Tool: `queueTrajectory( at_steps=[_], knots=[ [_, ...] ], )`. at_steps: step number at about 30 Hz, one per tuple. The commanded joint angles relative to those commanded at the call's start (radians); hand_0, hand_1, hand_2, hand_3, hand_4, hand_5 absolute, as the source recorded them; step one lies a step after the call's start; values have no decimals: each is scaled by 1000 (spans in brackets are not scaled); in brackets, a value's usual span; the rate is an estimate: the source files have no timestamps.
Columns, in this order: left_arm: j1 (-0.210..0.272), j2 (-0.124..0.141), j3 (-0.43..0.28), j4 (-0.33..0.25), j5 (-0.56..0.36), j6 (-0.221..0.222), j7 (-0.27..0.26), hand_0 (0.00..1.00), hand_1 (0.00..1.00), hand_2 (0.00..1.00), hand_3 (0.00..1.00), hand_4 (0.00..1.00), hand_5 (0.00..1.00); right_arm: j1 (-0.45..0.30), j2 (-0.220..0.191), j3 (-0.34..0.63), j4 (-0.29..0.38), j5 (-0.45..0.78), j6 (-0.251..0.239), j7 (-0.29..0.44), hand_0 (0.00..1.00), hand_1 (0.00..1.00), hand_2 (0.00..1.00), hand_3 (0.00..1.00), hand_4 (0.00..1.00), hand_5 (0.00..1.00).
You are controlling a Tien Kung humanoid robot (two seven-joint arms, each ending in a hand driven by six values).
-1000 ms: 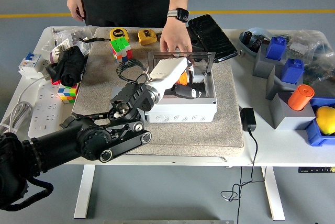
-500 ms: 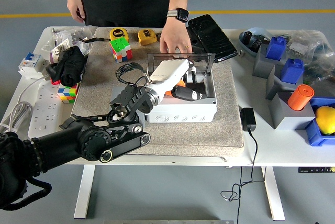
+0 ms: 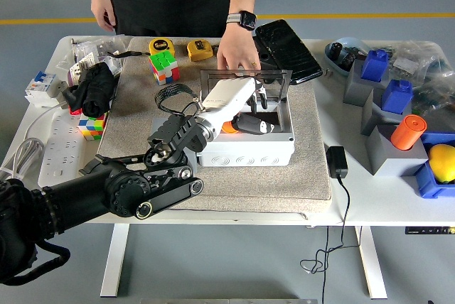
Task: Fetch the battery,place it into the box,close the lid of the box
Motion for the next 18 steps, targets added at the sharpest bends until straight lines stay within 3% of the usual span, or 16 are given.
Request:
queueTrajectory(
  at_steps=[5, 9, 10, 15, 16, 18],
  knots=[
    [18, 0, -37, -55, -21, -5, -20, 358, 489, 395, 460, 998, 456, 0, 1, 3, 0, 0, 1, 2, 611, 634, 622, 575, 980, 564],
    [46, 0, -79, -144, -28, -12, -30, 358, 489, 395, 460, 998, 456, -3, 3, 4, -1, 1, 3, 2, 611, 634, 622, 575, 980, 564],
    [53, 0, -86, -165, -26, -14, -30, 377, 518, 465, 461, 998, 467, -3, 3, 5, -1, 0, 3, 2, 610, 634, 623, 575, 979, 565],
    [113, 0, -129, -277, -21, -22, -29, 377, 518, 465, 461, 998, 467, -5, 3, 12, 0, -3, 4, 3, 610, 634, 623, 575, 979, 565],
    [139, 18, -146, -308, -24, -14, -43, 432, 566, 572, 488, 998, 462, -6, 4, 15, -1, -4, 4, 3, 611, 633, 622, 575, 979, 564],
    [173, 50, -171, -349, -23, 0, -64, 432, 566, 572, 488, 998, 462, -7, 4, 19, -1, -6, 5, 2, 611, 633, 622, 575, 979, 564]
  ],
)
